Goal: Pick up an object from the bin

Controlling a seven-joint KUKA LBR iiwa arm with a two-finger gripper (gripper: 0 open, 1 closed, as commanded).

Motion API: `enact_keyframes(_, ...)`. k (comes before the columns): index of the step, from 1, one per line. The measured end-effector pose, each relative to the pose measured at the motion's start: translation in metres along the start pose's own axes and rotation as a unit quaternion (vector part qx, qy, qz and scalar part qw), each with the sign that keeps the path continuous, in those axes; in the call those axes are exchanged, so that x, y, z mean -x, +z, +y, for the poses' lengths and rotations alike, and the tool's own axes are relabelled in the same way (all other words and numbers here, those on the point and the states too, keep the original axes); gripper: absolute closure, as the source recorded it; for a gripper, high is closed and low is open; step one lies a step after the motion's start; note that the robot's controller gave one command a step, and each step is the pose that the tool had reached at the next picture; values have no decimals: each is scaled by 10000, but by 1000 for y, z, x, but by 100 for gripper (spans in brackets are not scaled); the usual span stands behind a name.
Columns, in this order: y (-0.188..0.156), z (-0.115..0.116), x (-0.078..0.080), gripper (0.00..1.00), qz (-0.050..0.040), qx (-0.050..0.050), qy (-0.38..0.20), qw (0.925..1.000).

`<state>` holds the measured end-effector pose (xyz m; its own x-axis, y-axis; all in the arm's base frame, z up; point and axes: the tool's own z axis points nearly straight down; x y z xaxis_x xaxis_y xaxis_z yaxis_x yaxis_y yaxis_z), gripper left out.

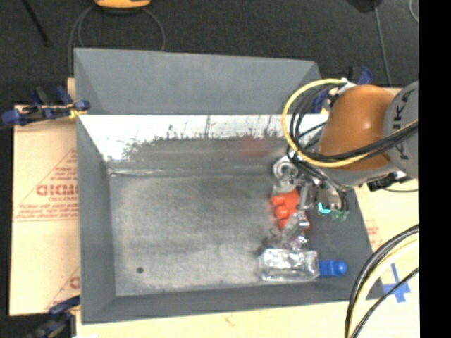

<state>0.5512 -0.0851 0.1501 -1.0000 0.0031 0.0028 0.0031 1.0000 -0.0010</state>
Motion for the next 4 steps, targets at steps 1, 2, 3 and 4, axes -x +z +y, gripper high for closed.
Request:
enact_keyframes(1,58,-7,-56,0,-110,-13,-1410,9900)
enact_keyframes(2,48,-8,-61,0,-106,-16,-1357,9907)
enact_keyframes(3,48,-6,-67,0,-106,-14,-1288,9916)
enact_keyframes(4,69,-36,-46,0,-92,73,-1369,9905)
